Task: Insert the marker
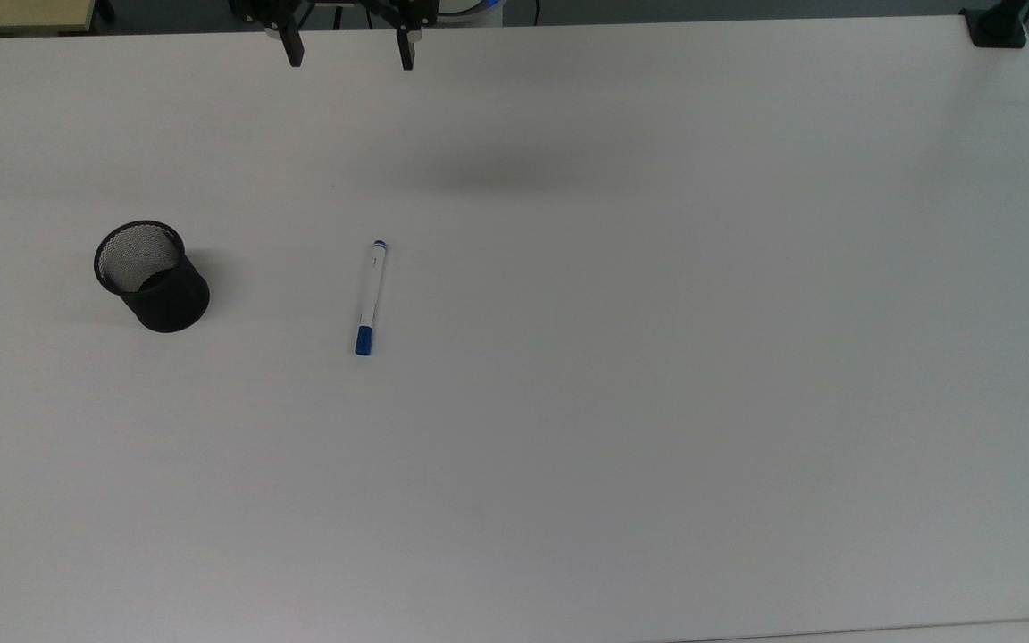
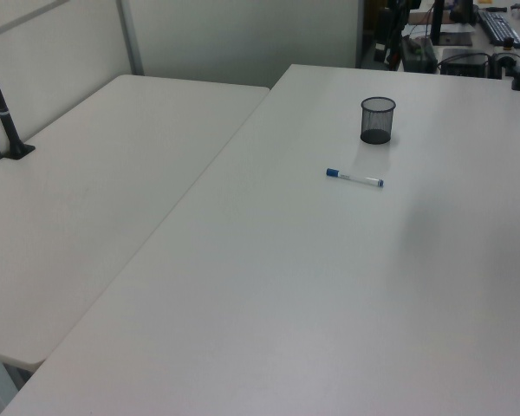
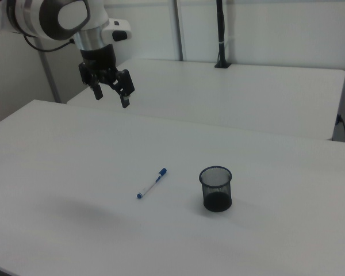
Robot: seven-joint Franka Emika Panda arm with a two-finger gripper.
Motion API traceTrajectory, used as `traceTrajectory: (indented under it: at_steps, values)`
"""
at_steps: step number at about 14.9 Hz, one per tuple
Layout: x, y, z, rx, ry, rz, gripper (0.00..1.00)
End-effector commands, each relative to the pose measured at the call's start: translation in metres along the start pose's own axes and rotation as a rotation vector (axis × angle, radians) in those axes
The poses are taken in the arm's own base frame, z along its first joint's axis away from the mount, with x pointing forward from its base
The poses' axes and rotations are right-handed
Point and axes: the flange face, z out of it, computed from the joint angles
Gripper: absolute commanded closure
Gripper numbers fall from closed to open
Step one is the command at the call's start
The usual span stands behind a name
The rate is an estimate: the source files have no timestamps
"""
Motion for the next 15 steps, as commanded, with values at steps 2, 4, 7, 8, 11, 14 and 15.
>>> traceTrajectory:
  at_steps: [2,4,7,8,11,14,15]
  values:
    - [-0.0122,-0.0040,-0.0033,-0.016,-0.020,-0.017,0.00]
    - [-0.0131,-0.0040,-0.0026,-0.016,-0.028,-0.017,0.00]
    - [-0.0134,-0.0040,-0.0024,-0.016,-0.031,-0.017,0.00]
    - [-0.0134,-0.0031,-0.0024,-0.016,-0.031,-0.016,0.00]
    - [-0.0134,-0.0040,-0.0024,-0.016,-0.031,-0.017,0.00]
    - [-0.0136,-0.0031,-0.0023,-0.016,-0.032,-0.020,0.00]
    - [-0.0139,-0.0032,-0.0032,-0.016,-0.031,-0.027,0.00]
